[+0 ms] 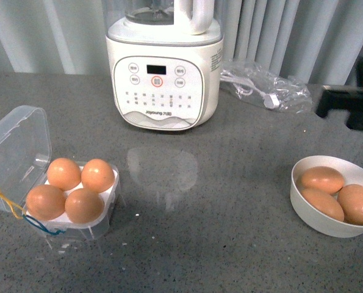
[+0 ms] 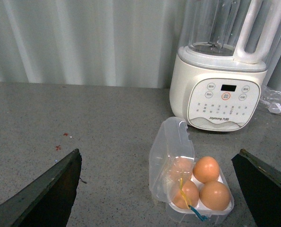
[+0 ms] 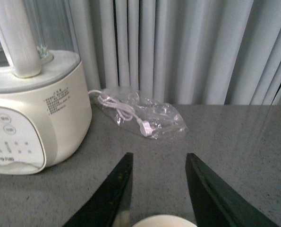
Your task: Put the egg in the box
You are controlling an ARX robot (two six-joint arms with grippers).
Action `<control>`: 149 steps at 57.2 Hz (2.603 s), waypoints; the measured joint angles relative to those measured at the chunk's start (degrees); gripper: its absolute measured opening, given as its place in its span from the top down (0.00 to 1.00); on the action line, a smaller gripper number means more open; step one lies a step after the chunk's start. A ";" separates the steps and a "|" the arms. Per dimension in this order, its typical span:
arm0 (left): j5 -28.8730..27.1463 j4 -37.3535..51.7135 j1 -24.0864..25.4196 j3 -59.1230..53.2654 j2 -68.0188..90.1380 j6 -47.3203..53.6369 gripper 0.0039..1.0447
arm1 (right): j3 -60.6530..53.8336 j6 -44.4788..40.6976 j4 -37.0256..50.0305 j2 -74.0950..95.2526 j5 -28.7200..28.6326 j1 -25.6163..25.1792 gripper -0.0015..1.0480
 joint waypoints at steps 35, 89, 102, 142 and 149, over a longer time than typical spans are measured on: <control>-0.17 0.00 0.00 0.00 0.00 -0.02 0.06 | -14.95 -0.70 -17.97 -32.83 -15.52 -15.13 0.97; -0.15 0.00 0.00 0.00 0.00 -0.02 0.06 | -16.94 -0.68 -50.71 -69.05 -23.87 -23.65 0.97; -0.15 0.00 0.00 0.00 0.00 -0.02 0.06 | -16.94 -0.68 -54.60 -72.96 -23.87 -23.65 0.97; -0.15 0.00 0.00 0.00 -0.04 0.00 0.06 | -16.90 -0.76 -66.95 -84.94 -23.93 -23.65 0.51; -0.17 0.00 0.00 0.00 -0.04 0.00 0.06 | -16.90 -0.79 -66.95 -84.94 -23.96 -23.65 0.31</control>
